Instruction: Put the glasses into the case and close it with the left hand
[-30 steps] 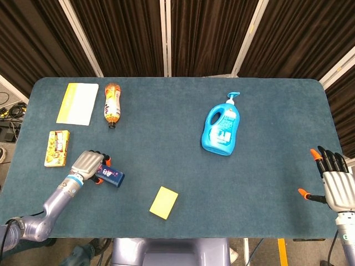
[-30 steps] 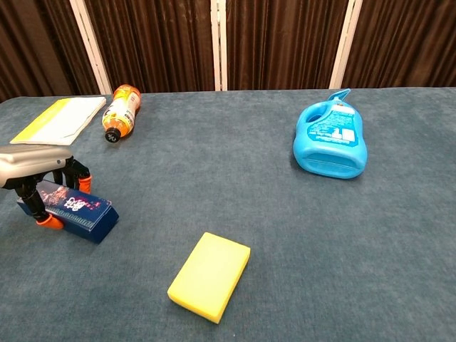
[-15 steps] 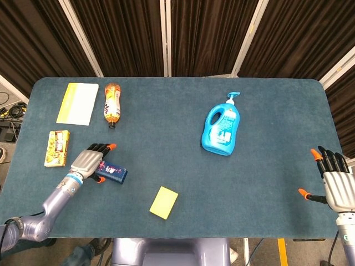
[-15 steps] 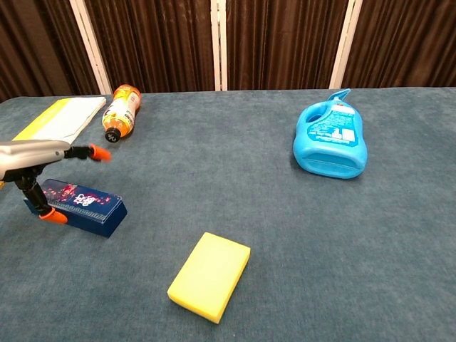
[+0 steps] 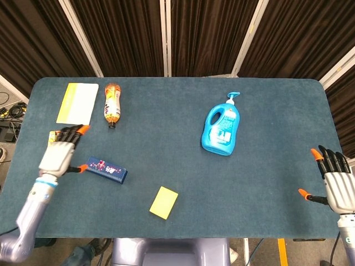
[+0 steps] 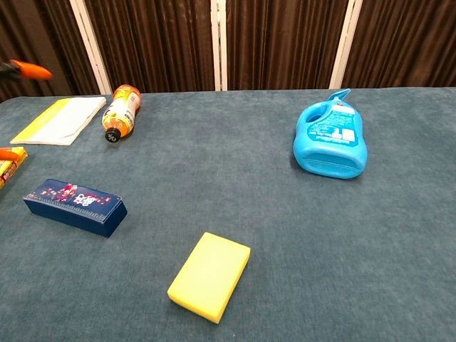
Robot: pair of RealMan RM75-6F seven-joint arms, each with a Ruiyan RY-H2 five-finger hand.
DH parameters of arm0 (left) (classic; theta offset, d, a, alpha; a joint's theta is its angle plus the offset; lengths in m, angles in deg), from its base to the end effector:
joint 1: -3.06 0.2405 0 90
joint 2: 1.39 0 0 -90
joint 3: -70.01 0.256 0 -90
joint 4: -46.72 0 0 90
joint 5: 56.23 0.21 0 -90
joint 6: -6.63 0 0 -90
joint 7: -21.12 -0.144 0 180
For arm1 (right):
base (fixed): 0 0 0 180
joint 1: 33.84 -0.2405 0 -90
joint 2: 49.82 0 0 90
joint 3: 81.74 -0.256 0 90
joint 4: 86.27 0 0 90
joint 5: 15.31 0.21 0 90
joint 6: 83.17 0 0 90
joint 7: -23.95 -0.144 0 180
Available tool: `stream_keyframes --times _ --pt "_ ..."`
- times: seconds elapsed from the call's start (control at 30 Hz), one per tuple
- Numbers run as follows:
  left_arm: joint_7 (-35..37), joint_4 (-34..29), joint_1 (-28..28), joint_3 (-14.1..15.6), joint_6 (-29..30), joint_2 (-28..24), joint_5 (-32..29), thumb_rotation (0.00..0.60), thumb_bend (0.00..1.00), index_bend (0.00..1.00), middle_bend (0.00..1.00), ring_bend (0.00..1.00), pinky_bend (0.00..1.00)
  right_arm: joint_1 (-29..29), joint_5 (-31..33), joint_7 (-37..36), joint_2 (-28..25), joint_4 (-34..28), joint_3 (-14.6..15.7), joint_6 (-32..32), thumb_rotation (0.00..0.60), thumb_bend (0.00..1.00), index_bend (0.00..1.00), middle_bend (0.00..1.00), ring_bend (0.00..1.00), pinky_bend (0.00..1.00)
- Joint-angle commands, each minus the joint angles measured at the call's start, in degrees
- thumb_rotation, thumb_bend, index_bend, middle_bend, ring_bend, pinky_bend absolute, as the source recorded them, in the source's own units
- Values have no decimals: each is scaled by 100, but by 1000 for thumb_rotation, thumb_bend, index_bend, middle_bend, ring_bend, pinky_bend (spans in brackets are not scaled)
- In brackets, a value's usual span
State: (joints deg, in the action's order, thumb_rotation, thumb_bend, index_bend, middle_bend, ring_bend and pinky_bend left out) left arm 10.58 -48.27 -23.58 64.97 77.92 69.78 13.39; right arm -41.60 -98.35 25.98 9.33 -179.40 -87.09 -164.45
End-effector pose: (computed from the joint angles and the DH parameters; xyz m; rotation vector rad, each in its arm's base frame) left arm -0.2417 0.2892 0.0973 -1.5490 -0.9583 -0.9198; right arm -0.3106 -0.2062 0.1868 1.4091 -0.8259 0.8346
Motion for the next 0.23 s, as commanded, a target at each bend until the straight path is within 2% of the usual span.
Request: stream_keyframes --times 0.03,0.13,0.23 --pt "-676 -879 775 177 985 -383 55 600 0 0 0 0 0 2 -30 -23 -10 -7 4 -13 600 0 0 0 0 0" --pt "-840 -1208 1021 364 1178 -676 158 600 0 0 0 0 0 20 -95 -50 -34 -46 8 -80 600 0 0 0 0 0" --pt "-650 -1240 1194 461 1277 -766 325 600 0 0 0 0 0 35 -149 -75 -59 -91 7 -142 600 0 0 0 0 0"
